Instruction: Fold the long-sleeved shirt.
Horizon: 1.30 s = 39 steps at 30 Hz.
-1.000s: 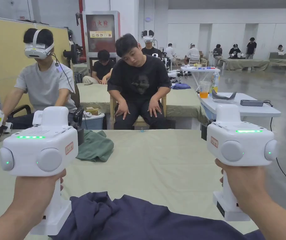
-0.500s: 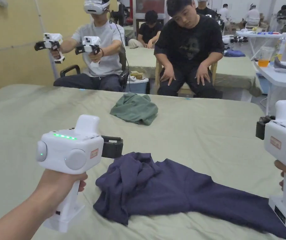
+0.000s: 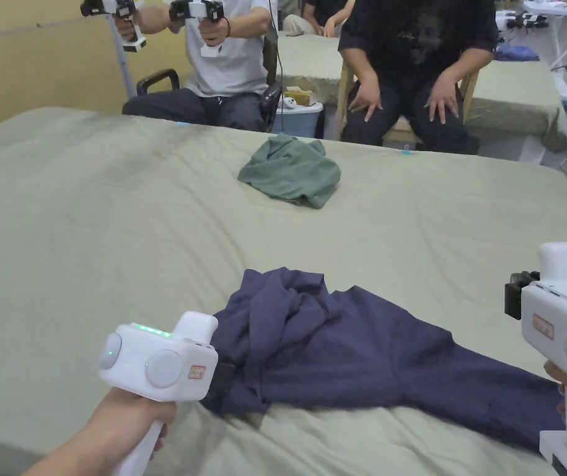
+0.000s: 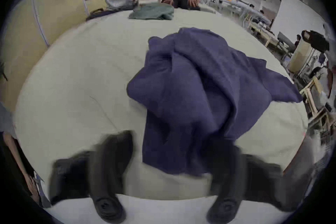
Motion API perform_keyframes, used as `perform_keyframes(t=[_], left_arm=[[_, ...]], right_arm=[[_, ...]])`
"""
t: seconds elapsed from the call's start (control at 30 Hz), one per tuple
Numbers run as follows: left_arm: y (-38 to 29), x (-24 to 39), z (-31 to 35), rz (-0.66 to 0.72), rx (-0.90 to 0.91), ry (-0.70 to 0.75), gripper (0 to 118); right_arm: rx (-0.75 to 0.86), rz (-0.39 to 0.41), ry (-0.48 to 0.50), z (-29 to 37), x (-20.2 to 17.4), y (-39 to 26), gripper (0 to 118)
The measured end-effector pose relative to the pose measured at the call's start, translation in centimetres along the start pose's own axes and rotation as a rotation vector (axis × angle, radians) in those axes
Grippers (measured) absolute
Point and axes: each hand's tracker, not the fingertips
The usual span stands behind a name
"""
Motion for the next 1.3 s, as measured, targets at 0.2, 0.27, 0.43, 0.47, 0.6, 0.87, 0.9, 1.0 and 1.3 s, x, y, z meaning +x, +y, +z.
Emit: perform_keyframes(t=[0.2, 0.27, 0.43, 0.47, 0.6, 0.87, 0.9, 1.0, 1.3], left_arm=[[0.5, -0.4, -1.1, -0.012, -0.058, -0.033, 15], [0.6, -0.8, -0.9, -0.009, -0.027, -0.023, 15], [0.7, -0.9, -1.0, 0.012, -0.008, -0.007, 15], [0.7, -0.8, -1.1, 0.013, -0.005, -0.003, 15], [0.4, -1.2, -0.6, 0.025, 0.015, -0.010, 15], [0.6, -1.8, -0.8, 0.038, 0.015, -0.026, 15], [0.6, -1.9, -0.8, 0.034, 0.015, -0.026, 15], [0.5, -2.2, -0.8, 0.040, 0.022, -0.036, 15], [-1.1, -2.3, 6.8, 0.173, 0.314, -0.024, 14]], right_arm=[[-0.046, 0.036, 0.077, -5.1, -2.7, 1.8, 9], [-0.057, 0.040, 0.134, -6.9, -4.1, 3.4, 9], [-0.364, 0.090, 0.361, -14.8, -8.5, 7.5, 118], [-0.367, 0.083, 0.406, -16.2, -9.1, 8.5, 118], [-0.522, 0.134, 0.350, -22.0, -12.0, 8.1, 118], [-0.658, 0.185, 0.315, -26.4, -14.5, 2.7, 13], [-0.622, 0.202, 0.309, -25.8, -14.7, 2.6, 13], [-0.617, 0.221, 0.326, -24.7, -14.6, 3.1, 12], [-0.228, 0.143, 0.268, -14.4, -9.8, 10.3, 12]])
